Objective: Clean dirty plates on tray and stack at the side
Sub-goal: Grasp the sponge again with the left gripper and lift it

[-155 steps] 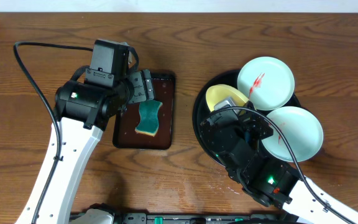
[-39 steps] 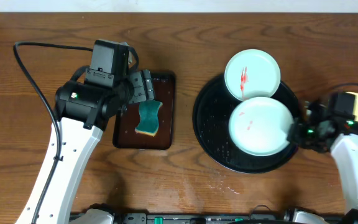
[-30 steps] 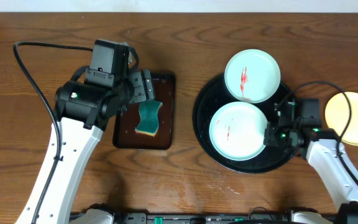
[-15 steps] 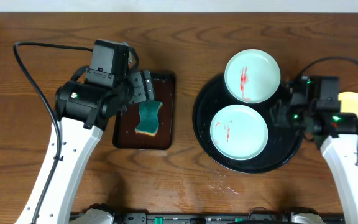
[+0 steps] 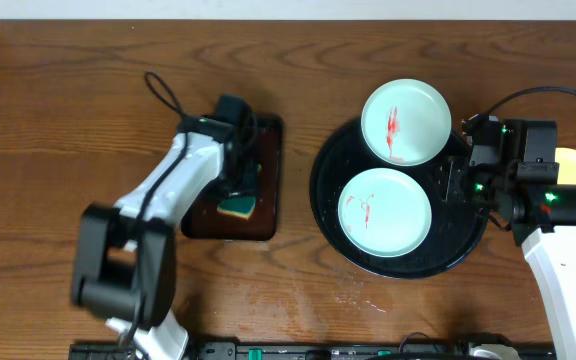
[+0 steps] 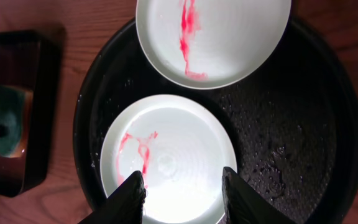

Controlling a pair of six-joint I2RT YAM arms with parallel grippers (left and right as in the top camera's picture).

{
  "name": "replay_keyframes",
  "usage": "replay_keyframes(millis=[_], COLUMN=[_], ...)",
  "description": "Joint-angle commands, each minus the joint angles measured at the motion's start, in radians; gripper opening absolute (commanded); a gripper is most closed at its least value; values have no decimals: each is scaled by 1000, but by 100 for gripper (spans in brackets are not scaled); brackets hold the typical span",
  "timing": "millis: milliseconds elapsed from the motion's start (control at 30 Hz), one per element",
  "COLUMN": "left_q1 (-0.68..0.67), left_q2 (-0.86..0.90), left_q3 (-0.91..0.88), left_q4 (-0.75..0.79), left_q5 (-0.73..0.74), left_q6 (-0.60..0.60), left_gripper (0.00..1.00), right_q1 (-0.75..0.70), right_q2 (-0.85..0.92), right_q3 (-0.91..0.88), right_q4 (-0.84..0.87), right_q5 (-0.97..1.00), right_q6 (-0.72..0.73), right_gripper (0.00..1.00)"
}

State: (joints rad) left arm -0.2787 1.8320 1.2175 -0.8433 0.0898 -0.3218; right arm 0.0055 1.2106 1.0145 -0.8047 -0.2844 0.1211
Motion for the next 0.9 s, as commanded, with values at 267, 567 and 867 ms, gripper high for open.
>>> replay_keyframes(millis=[267,567,867], left_q1=[1,1,0], left_q2=[129,-48,24], left_q3=[17,64,-31], left_q4=[2,9,172], left_q5=[86,70,-34], left_q6=[23,23,22], left_gripper=[7,50,51], right_q1=[10,9,10], right_q2=[3,3,3], right_q3=[5,5,5], right_q4=[-25,-26,-26], right_q5=[-16,-15,-13], right_q6=[-3,-3,-2], right_gripper=[38,38,38])
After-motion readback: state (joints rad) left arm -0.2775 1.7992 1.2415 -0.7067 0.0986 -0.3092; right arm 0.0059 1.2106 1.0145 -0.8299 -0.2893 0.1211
